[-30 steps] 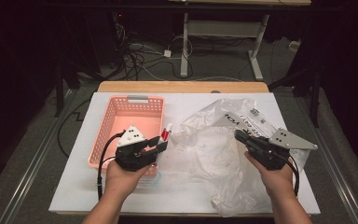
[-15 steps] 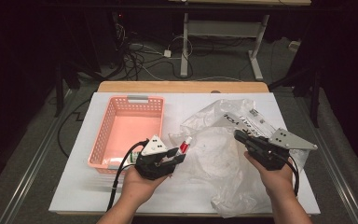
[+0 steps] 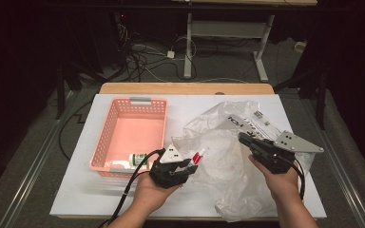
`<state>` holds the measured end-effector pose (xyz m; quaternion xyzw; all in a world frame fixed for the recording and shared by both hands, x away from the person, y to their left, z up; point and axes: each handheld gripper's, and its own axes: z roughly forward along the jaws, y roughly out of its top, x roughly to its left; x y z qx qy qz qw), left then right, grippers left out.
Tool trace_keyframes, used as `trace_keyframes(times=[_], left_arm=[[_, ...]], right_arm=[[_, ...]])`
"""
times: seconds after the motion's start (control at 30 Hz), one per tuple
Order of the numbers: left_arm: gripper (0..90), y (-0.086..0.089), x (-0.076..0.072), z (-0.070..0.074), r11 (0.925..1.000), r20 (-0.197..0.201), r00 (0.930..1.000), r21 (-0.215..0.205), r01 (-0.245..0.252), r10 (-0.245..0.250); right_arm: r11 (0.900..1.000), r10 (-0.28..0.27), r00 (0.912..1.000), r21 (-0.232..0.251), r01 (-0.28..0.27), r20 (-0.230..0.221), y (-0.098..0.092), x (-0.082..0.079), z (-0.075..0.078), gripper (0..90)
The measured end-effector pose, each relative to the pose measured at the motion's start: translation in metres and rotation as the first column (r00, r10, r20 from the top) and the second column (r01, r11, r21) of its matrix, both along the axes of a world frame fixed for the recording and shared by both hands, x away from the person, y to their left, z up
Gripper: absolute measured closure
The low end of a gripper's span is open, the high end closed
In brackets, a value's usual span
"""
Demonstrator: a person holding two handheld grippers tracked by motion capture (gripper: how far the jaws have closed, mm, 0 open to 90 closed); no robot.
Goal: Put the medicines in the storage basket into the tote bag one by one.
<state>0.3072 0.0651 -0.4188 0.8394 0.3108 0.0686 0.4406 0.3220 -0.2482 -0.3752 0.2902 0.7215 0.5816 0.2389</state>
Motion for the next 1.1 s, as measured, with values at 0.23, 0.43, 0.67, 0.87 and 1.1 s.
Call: trace_keyframes(times=[0.23,0.43,0.67,0.87,1.1], left_arm=[[66.9,-0.019,0.01,-0.004,0.9999,0.025,0.9997,0.017,0.002,-0.003],[67.0,-0.043,0.021,-0.003,0.9998,0.049,0.9987,0.013,0.014,-0.014],[66.9,-0.071,0.032,-0.004,0.9991,0.089,0.9957,0.035,0.025,-0.028],[66.9,-0.092,0.04,-0.008,0.9991,0.102,0.9943,0.035,0.026,-0.029],[66.9,-0.11,0.055,-0.016,0.9995,0.106,0.9944,0.031,0.0,-0.003]], right_arm=[[1.0,-0.002,1.0,0.002,0.002,-0.002,0.001,0.0,0.001,90.0],[1.0,0.003,1.0,0.001,-0.003,0.002,0.002,0.001,0.0,90.0],[1.0,0.001,1.0,0.011,-0.001,0.004,0.001,0.002,0.002,90.0],[1.0,-0.005,1.0,0.022,0.005,0.005,-0.001,0.003,0.003,90.0],[0.999,-0.011,0.9999,0.03,0.01,0.002,-0.004,0.005,0.002,90.0]])
